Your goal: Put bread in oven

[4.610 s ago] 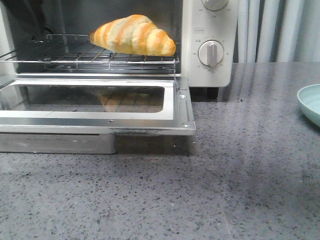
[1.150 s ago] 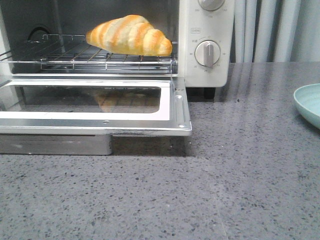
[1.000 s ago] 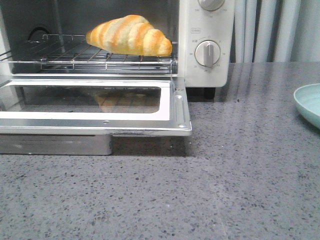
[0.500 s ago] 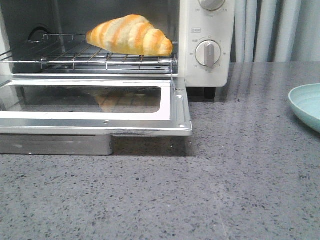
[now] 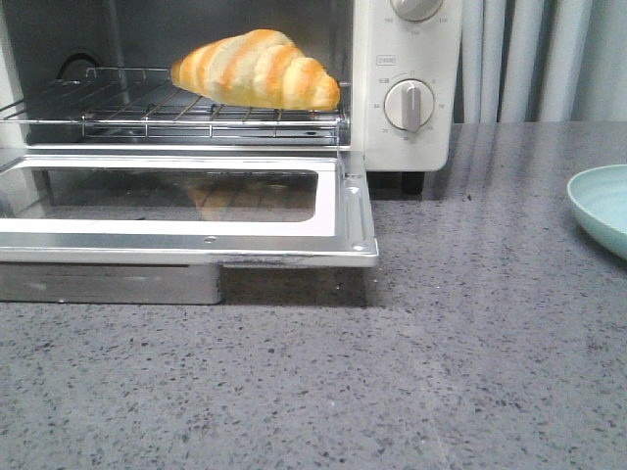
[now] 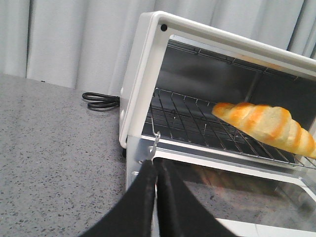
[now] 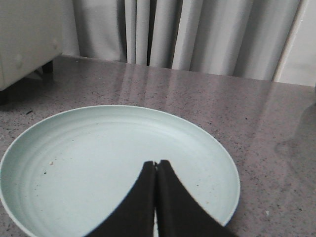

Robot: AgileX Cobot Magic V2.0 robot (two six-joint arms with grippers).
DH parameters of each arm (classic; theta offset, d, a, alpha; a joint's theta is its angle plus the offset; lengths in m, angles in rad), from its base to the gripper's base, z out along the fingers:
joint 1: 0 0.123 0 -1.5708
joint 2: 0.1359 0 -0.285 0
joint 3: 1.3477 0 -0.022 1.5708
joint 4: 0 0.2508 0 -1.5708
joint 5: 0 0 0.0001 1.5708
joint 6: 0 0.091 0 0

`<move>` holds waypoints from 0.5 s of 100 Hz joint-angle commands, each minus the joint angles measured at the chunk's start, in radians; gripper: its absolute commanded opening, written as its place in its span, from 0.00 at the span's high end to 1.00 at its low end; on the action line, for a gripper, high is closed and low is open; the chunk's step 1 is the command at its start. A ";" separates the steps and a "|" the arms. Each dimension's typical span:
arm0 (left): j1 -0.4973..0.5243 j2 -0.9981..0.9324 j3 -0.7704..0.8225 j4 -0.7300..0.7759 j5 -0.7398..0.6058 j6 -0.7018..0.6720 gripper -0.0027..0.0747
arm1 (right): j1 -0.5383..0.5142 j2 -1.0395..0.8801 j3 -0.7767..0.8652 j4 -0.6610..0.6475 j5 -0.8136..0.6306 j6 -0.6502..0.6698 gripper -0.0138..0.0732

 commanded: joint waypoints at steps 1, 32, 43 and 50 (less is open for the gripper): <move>0.004 0.012 -0.027 -0.026 0.023 -0.008 0.99 | -0.003 -0.022 0.012 0.004 -0.087 -0.017 0.92; 0.004 0.012 -0.027 -0.026 0.023 -0.008 0.99 | -0.003 -0.022 0.012 -0.114 -0.046 0.125 0.92; 0.004 0.012 -0.027 -0.026 0.023 -0.008 0.99 | -0.003 -0.022 0.012 -0.179 -0.044 0.215 0.92; 0.004 0.012 -0.027 -0.026 0.023 -0.008 0.99 | -0.003 -0.022 0.012 -0.177 -0.039 0.215 0.92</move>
